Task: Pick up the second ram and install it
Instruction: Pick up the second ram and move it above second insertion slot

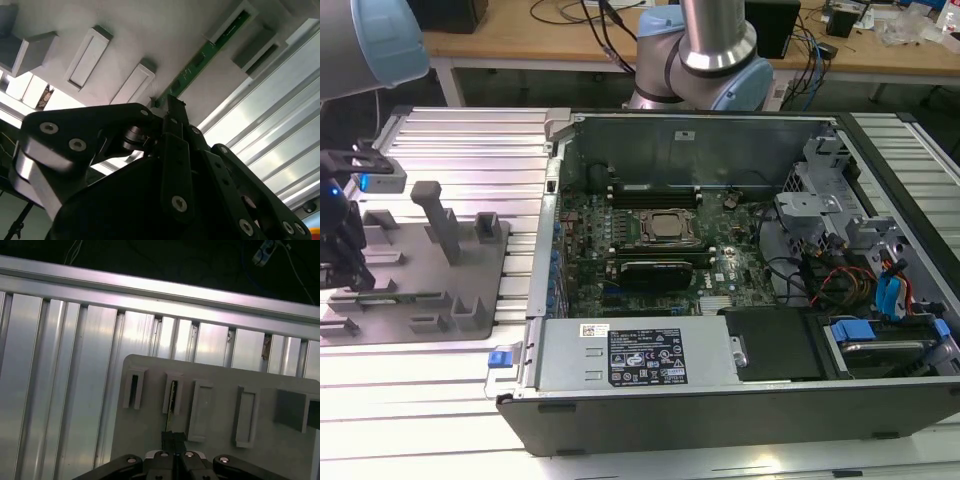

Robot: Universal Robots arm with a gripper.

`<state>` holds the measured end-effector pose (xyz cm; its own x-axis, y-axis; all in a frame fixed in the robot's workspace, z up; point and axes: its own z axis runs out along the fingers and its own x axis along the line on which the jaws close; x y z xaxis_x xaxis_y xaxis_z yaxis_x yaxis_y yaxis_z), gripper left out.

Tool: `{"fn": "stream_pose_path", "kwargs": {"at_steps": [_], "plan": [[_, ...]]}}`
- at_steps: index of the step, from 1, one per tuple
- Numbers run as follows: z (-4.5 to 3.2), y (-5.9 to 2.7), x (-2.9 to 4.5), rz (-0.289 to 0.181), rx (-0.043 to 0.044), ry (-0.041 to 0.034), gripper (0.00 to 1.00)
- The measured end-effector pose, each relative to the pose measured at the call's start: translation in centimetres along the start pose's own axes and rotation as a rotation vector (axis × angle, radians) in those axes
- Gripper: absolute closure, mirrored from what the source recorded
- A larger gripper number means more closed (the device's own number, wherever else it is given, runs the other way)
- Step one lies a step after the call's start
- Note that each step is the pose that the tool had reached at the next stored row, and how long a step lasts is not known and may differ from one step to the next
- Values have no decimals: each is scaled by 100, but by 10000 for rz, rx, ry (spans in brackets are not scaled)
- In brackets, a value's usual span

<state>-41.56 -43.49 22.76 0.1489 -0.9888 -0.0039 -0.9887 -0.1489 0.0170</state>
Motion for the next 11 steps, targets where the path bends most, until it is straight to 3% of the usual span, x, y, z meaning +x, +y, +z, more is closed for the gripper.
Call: {"fn": "stream_pose_path", "kwargs": {"at_steps": [11], "plan": [[69,-28,5,275,0,-5,92]]}}
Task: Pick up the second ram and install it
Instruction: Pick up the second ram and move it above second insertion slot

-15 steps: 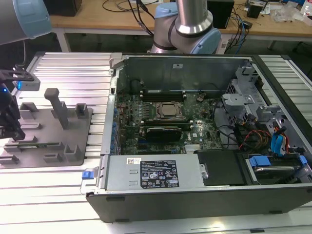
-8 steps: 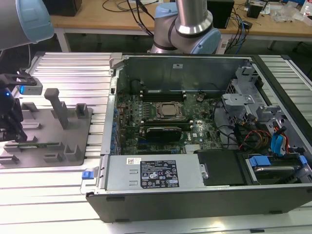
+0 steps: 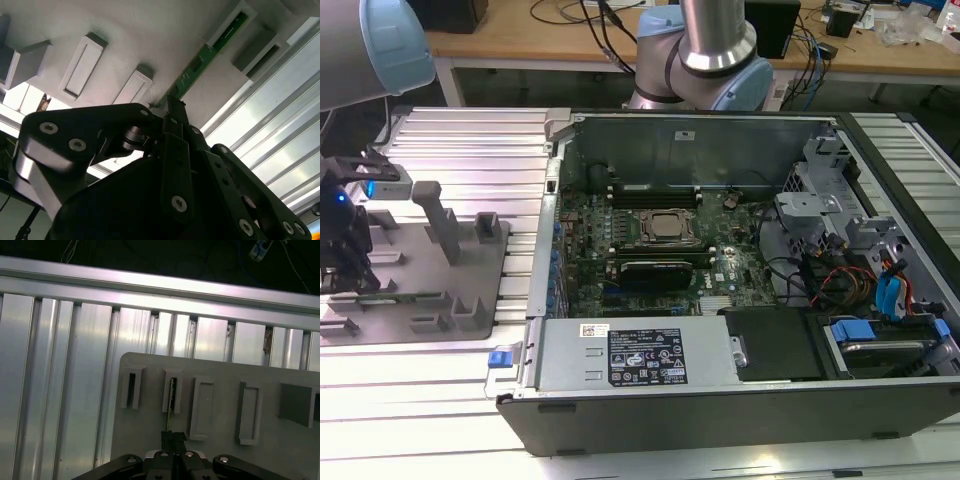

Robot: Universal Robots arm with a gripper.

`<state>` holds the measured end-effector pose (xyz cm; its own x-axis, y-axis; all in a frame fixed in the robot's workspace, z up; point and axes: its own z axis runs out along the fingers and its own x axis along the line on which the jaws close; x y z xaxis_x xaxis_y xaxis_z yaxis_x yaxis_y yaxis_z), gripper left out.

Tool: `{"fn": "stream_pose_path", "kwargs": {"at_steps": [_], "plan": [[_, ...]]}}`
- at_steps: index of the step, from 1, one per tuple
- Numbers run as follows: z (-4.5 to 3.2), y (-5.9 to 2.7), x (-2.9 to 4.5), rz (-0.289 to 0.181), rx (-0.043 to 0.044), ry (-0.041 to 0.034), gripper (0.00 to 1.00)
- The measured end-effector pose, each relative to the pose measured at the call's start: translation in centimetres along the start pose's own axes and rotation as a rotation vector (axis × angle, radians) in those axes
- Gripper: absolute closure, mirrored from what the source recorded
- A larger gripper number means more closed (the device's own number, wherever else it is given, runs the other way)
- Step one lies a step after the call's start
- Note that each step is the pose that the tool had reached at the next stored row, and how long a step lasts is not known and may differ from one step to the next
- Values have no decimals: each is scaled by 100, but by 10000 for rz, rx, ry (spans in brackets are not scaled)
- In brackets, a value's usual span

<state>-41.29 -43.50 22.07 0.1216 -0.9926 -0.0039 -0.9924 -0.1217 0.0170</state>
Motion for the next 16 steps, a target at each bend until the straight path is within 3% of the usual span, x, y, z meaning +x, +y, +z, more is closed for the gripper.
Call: {"fn": "stream_pose_path", "kwargs": {"at_steps": [3,4,6,7,16], "plan": [[11,-1,0,7,6,-3,72],[30,-1,0,34,-2,5,72],[80,-2,0,40,-177,32,72],[94,-3,0,40,-218,28,72],[138,-61,7,289,-250,18,72]]}}
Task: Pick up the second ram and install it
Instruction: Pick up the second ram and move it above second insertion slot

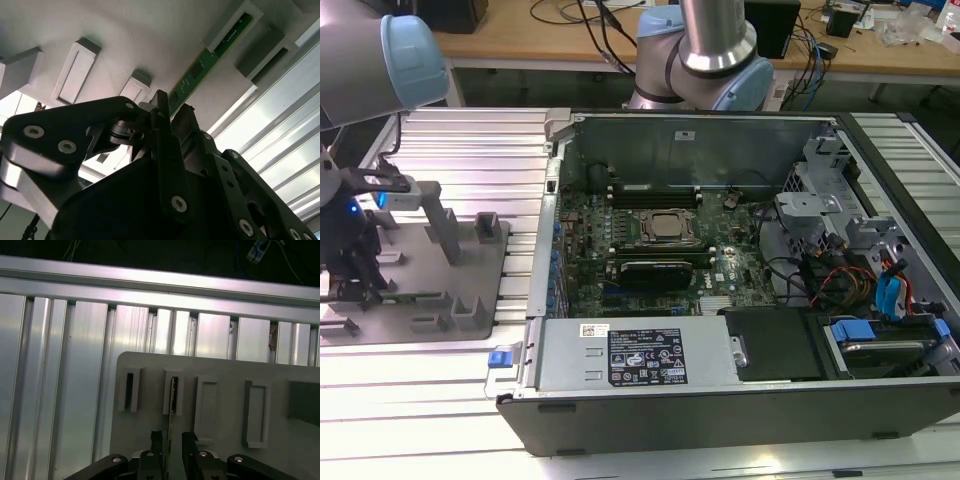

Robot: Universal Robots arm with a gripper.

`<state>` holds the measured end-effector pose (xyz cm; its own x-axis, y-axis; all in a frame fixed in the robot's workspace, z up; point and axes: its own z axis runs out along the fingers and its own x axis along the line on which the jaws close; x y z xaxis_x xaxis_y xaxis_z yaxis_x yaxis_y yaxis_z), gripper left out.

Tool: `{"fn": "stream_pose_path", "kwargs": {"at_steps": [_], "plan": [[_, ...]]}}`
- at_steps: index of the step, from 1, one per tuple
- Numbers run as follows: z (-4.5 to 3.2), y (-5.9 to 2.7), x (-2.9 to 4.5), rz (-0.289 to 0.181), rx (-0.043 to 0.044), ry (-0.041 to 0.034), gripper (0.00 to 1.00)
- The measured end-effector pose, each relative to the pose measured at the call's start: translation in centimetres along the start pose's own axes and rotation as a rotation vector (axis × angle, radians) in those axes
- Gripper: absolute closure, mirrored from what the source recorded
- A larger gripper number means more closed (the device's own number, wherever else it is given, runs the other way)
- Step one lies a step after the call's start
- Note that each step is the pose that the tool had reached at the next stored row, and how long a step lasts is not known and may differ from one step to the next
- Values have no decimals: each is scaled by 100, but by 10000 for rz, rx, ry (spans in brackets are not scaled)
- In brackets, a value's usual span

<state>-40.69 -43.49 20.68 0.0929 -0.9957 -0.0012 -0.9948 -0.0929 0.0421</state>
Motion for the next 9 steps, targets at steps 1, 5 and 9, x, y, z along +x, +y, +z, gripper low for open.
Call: {"fn": "stream_pose_path", "kwargs": {"at_steps": [1,5,9], "plan": [[2,0,0,52,0,-2,72],[2,0,0,57,1,-3,72],[3,0,0,63,1,-4,81]]}}
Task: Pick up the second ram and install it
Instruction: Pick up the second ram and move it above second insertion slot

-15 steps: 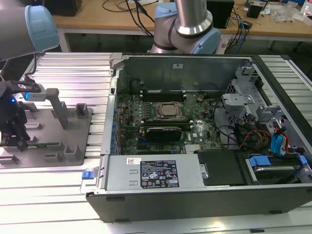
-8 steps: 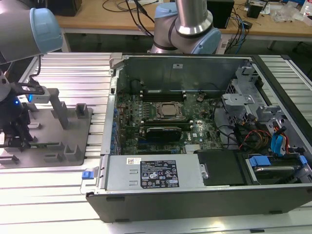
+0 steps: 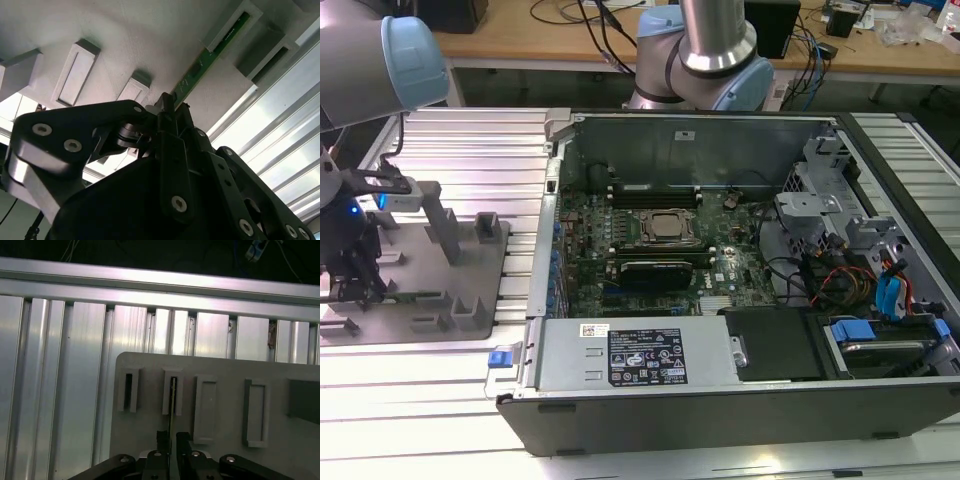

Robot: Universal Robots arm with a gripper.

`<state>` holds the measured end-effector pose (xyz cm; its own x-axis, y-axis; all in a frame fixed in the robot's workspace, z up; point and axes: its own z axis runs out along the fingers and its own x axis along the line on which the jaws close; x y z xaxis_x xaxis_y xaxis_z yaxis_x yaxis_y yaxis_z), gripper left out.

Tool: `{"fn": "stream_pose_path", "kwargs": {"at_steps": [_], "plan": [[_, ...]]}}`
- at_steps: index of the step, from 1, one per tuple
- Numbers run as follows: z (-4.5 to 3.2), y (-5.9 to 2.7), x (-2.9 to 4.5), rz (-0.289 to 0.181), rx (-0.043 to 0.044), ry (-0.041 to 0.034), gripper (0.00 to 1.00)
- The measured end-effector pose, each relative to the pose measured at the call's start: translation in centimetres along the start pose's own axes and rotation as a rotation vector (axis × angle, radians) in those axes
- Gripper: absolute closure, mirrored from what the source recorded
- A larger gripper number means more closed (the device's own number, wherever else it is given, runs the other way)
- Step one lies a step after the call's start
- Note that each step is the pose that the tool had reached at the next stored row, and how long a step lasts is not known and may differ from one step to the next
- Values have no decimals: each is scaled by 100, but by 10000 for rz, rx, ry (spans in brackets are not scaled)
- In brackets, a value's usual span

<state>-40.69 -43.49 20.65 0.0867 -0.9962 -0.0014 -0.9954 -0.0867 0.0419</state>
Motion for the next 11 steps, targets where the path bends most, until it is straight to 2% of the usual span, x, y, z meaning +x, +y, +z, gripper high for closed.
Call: {"fn": "stream_pose_path", "kwargs": {"at_steps": [11], "plan": [[0,-16,45,32,0,-9,81]]}}
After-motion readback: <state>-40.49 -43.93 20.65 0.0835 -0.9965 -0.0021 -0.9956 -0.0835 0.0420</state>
